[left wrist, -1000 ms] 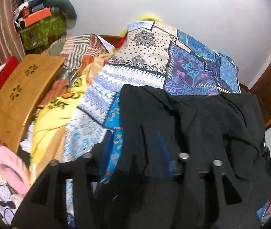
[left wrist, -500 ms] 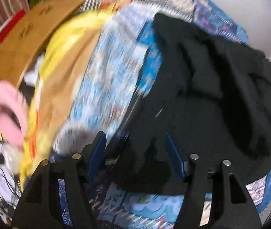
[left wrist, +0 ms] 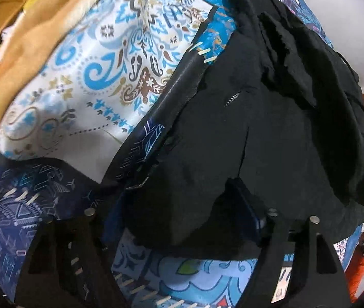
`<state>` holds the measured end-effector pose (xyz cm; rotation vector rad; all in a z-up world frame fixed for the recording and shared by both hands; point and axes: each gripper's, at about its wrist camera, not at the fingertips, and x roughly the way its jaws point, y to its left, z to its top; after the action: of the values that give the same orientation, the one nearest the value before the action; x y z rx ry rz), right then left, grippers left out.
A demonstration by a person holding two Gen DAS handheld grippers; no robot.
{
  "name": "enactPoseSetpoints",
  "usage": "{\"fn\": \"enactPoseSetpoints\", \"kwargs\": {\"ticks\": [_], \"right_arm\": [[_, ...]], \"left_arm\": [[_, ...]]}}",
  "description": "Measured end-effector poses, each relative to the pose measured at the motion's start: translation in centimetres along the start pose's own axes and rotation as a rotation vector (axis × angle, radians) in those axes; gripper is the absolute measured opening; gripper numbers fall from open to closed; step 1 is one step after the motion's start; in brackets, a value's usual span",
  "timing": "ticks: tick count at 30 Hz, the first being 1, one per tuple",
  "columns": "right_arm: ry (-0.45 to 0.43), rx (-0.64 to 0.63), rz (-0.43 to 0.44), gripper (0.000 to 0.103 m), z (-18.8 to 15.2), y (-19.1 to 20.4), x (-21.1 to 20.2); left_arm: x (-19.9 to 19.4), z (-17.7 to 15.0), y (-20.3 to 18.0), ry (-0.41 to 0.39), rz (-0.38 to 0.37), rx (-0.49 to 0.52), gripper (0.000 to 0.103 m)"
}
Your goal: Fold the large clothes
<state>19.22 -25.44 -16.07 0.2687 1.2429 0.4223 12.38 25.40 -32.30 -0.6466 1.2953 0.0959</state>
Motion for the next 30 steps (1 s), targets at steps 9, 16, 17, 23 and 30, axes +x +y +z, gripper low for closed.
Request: {"fn": "enactPoseSetpoints", "kwargs": {"ticks": [9, 16, 17, 23, 30], "right_arm": [[-0.022, -0.052, 0.063, 0.044, -1.9, 0.8, -1.5], [-0.045, -0.103, 0.103, 0.01, -2.3, 3.4, -2.5], [-0.053, -0.105, 0.124, 0.009, -2.1, 3.9, -2.8], [-0.124, -0.138, 0.155, 0.007, 0.4, 6.9, -4.7], [-0.17, -0.184, 0.163, 0.006, 7.1, 10.1, -4.4]], "left_arm": [[-2.9, -0.8, -2.5, -0.062, -0.013, 0.084, 0.049], [-7.2, -0.1, -6.8, -0.159, -0.156, 0.137, 0.022], [-7.8, 0.2, -7.8, -0.173, -0.165, 0.151, 0.021], [-10.7, 3.1, -12.5, -0.251, -0.195, 0.229, 0.017], [-13.9, 8.9, -15.2, -0.318, -0.286, 0.268, 0.015]]}}
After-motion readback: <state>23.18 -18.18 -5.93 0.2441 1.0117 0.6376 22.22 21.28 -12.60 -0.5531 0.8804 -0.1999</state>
